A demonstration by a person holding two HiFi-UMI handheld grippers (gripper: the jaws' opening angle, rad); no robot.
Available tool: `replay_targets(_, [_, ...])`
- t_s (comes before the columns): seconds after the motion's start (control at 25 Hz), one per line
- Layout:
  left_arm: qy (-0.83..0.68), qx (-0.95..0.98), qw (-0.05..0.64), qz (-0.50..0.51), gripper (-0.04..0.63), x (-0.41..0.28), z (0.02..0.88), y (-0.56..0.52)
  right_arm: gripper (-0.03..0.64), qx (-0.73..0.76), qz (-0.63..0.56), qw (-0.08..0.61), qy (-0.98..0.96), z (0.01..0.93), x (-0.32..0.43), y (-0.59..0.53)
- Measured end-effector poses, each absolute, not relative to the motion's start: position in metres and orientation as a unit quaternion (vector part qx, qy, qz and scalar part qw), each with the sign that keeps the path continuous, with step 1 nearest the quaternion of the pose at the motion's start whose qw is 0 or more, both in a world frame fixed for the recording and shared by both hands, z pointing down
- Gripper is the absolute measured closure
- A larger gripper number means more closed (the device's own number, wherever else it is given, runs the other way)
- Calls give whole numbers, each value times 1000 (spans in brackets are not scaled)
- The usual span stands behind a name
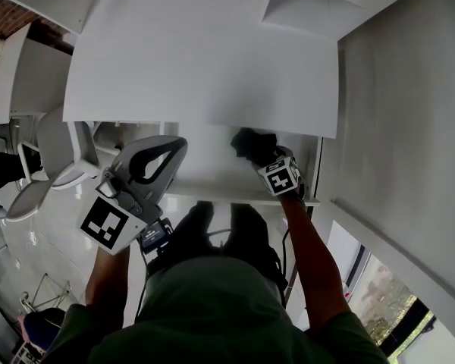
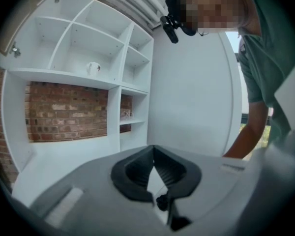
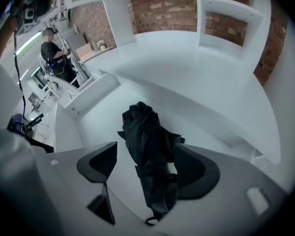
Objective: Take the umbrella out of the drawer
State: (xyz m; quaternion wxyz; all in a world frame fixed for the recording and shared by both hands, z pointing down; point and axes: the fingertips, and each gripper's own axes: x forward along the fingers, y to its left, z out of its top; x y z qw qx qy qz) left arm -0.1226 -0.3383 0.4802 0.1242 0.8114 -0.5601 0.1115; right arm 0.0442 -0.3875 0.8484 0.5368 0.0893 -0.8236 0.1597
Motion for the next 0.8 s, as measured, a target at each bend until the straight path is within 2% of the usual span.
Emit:
replay_targets(0.56, [-569, 799, 157, 119, 595, -132, 515, -336, 242, 41, 125, 615, -777, 926, 55, -386])
replay_targets(0.8, [-570, 798, 156, 119, 595, -131, 519, -334, 302, 28, 101, 632, -768, 934, 58, -387])
